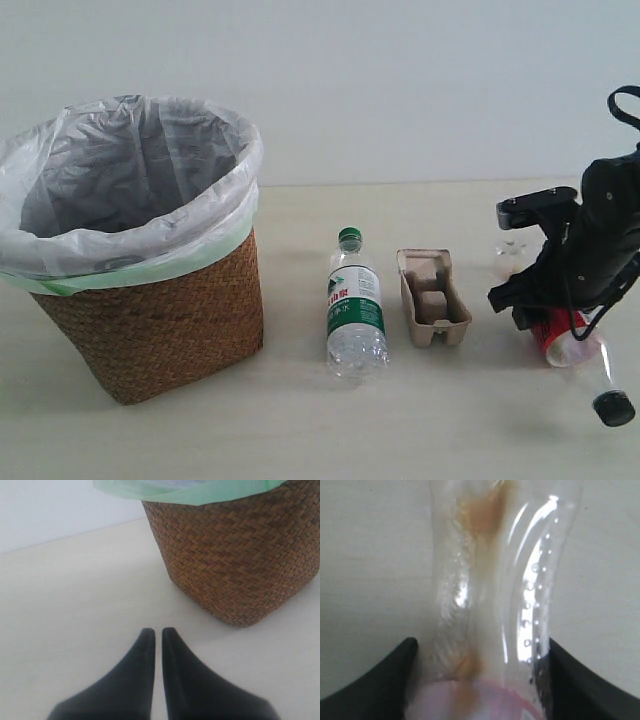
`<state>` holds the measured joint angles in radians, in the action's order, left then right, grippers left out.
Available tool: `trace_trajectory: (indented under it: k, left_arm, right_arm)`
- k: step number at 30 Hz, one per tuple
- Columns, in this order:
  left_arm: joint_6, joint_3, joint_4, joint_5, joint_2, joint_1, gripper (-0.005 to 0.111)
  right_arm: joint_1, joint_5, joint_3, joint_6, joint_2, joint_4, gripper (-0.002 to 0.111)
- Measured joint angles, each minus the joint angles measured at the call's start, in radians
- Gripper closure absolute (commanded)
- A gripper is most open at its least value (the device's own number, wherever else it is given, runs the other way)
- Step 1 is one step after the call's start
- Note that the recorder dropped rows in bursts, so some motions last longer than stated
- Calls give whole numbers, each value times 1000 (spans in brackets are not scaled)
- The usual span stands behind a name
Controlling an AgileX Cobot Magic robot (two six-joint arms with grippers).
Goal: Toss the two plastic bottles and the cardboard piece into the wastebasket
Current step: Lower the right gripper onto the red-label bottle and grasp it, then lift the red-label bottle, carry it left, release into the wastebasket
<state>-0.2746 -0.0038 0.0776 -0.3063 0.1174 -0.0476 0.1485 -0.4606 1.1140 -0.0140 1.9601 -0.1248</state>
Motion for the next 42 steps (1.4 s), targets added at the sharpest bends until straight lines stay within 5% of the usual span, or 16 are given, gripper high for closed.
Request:
trace_trajectory:
  k: [11, 24, 29, 32, 35, 36, 38, 42]
  left_arm:
    - [0, 0, 0, 0, 0, 0, 103]
    - [0, 0, 0, 0, 0, 0, 103]
    - [0, 0, 0, 0, 0, 0, 103]
    - [0, 0, 0, 0, 0, 0, 103]
    - [0, 0, 0, 0, 0, 0, 103]
    - [0, 0, 0, 0, 0, 0, 103]
    - [0, 0, 0, 0, 0, 0, 103]
    - [0, 0, 0, 0, 0, 0, 103]
  right_arm:
    - [0, -87, 56, 74, -213, -26, 108]
    - [0, -551, 311, 367, -328, -508, 108]
    - [0, -474, 311, 352, -328, -240, 108]
    - [38, -407, 329, 151, -328, 214, 106]
    - [149, -354, 406, -187, -320, 812, 69]
    - [190, -342, 441, -260, -310, 945, 41]
    - [268, -307, 524, -338, -289, 1098, 3]
    - [409, -210, 670, -272, -221, 1116, 13]
